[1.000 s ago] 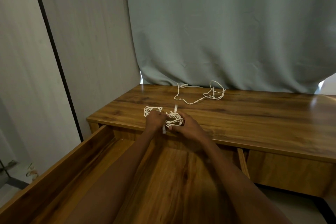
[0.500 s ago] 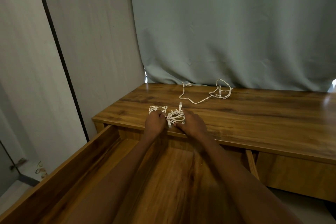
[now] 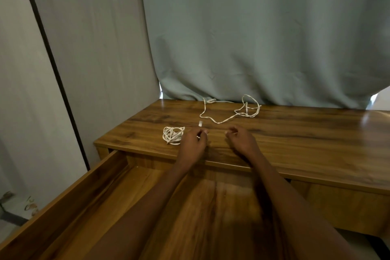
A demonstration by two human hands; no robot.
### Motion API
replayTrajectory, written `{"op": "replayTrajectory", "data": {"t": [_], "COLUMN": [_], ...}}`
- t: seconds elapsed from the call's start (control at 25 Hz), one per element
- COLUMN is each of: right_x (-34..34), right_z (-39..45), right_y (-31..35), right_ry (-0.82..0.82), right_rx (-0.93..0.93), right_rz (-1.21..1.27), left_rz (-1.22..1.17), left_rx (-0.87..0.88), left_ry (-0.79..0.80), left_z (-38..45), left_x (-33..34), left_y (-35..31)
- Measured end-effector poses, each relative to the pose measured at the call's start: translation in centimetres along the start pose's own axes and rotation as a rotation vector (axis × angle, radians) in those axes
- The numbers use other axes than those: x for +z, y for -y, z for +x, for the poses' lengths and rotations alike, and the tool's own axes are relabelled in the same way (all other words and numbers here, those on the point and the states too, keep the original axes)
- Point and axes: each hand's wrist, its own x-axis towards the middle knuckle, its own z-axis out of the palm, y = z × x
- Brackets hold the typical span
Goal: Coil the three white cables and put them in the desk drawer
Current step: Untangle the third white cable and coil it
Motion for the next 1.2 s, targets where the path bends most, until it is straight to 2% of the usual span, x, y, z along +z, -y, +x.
{"op": "replayTrajectory", "data": {"t": [0.16, 0.32, 0.4, 0.52, 0.6, 0.76, 0.84, 0.92, 1.04, 1.2], "right_x": [-2.7, -3.4, -3.0, -2.8, -3.0, -2.9, -2.8, -3.1, -3.6, -4.7], "right_z": [2.4, 5.2, 5.5, 5.1, 5.2, 5.5, 5.6, 5.7, 5.4, 3.7], "right_y": [-3.8, -7.3, -8.0, -8.2, -8.3, -9.0, -9.3, -9.5, -9.7, -7.9], "right_ry": [0.057, 0.333, 0.352, 0.277, 0.237, 0.194, 0.145, 0.077, 0.011, -0.257], "right_rx": [0.064, -0.017, -0.029, -0.072, -0.094, -0.098, -0.109, -0.095, -0.073, -0.339], "right_rz": [-0.21, -0.523, -0.579, -0.575, -0.565, -0.534, -0.507, -0.436, -0.31, -0.258], "left_rz": [0.037, 0.147, 0.281, 0.547, 0.621, 0.685, 0.694, 0.668, 0.476, 0.256], "left_rx": [0.055, -0.005, -0.038, -0.102, -0.134, -0.016, 0.054, 0.1, 0.148, 0.285], "left_ry": [0.211, 0.341, 0.377, 0.438, 0.418, 0.205, 0.157, 0.14, 0.134, 0.141], "left_z": [2.1, 5.6, 8.0, 10.8, 12.1, 13.4, 13.5, 13.7, 14.2, 12.1], "left_x": [4.2, 9.1, 11.6, 14.9, 16.1, 16.7, 15.9, 15.0, 13.1, 9.2], "left_y": [-1.7, -1.1, -0.5, 0.9, 2.1, 2.8, 1.9, 1.0, 0.4, -1.1]}}
